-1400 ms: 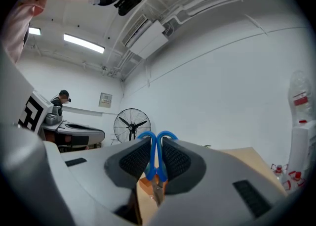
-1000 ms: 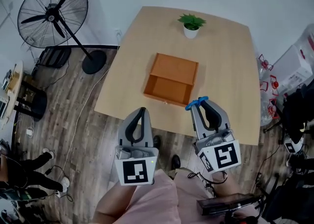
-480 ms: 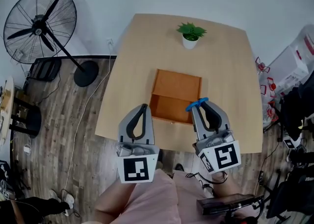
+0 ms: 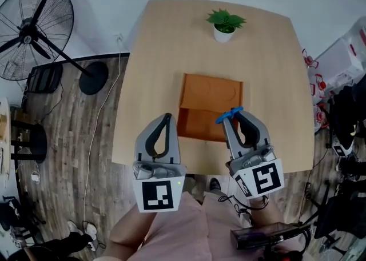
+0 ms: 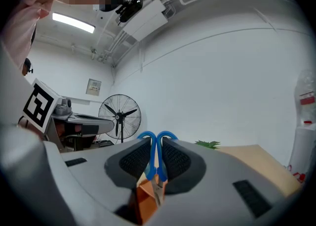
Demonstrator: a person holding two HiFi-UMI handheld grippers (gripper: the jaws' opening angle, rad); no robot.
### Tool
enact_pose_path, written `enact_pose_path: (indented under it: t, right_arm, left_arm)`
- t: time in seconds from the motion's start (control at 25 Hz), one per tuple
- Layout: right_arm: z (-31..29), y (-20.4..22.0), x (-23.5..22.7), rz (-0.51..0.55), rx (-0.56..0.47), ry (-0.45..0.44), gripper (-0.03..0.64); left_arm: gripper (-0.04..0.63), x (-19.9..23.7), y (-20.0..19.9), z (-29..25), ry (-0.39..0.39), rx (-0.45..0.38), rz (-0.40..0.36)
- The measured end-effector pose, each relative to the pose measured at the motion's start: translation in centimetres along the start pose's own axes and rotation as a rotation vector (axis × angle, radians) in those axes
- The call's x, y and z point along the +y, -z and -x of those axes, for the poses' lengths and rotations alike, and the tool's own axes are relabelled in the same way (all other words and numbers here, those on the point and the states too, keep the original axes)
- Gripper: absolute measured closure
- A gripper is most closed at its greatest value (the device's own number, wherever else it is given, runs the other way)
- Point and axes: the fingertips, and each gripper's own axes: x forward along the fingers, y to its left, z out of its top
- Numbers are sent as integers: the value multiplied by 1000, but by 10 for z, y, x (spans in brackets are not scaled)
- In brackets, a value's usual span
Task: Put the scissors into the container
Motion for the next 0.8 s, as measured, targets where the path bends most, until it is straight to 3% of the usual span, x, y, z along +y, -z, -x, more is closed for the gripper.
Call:
enact_pose_path:
  t: [0.8]
  right_arm:
    - [-21, 114, -4, -31, 231, -4, 543]
  left_arm:
    - [591, 3, 90, -40, 58, 200, 74]
